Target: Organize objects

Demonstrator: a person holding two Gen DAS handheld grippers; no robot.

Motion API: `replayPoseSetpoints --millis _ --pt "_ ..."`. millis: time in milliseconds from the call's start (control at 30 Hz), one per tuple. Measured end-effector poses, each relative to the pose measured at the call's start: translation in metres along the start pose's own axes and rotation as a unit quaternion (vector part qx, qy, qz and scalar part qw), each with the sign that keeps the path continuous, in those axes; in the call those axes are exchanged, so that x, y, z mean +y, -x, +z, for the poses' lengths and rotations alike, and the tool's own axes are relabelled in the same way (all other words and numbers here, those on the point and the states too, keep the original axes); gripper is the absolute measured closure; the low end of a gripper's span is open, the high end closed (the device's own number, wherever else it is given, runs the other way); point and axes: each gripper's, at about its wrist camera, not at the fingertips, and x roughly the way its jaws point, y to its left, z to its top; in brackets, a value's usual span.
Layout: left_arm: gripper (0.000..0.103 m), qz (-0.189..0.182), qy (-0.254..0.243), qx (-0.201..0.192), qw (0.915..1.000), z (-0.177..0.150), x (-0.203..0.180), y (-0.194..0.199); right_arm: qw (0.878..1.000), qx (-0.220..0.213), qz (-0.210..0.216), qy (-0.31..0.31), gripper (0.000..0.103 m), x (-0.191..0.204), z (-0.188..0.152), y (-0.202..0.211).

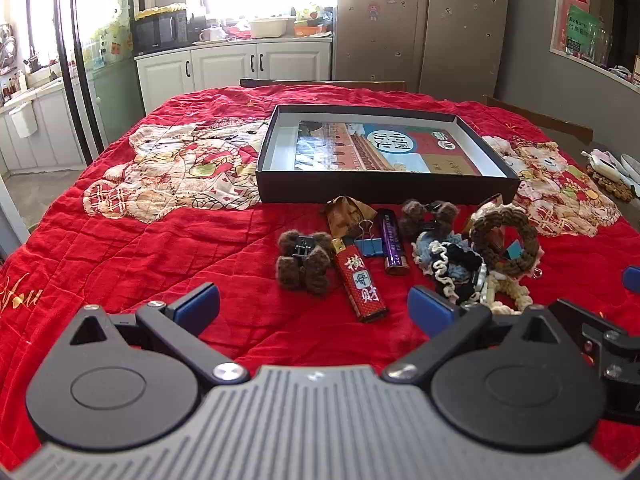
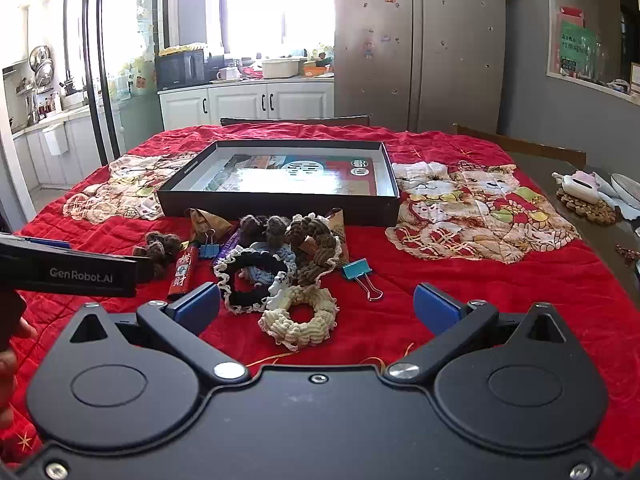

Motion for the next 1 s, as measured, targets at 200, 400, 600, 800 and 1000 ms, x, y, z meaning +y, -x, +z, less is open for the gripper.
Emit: replayPoseSetpoints --millis 200,400,600,800,1000 --pt "0.0 0.0 0.0 0.002 1.0 0.0003 -0.0005 -0.0008 1.0 0.0 0.001 0.001 0.0 0.0005 -0.0002 -0.0005" --pt "0.0 -0.001 0.0 0.003 1.0 0.0003 -0.0004 -0.0012 1.0 0.001 0.001 0.001 0.0 0.0004 -0.0003 -0.0002" --pt "0.0 0.0 0.002 0.006 1.0 0.0007 -0.0002 -0.0032 1.0 0.003 0.003 0.002 0.0 0.0003 -0.0009 -0.0019" --pt "0.0 -0.002 0.004 0.007 1.0 0.0011 0.0003 -0.004 1.0 0.003 0.002 0.002 0.0 0.0003 -0.0009 -0.0023" --pt "0.0 -0.009 0.005 0.008 0.9999 0.0013 0.0029 -0.0053 1.0 0.004 0.003 0.004 0.0 0.0006 -0.0014 -0.0037"
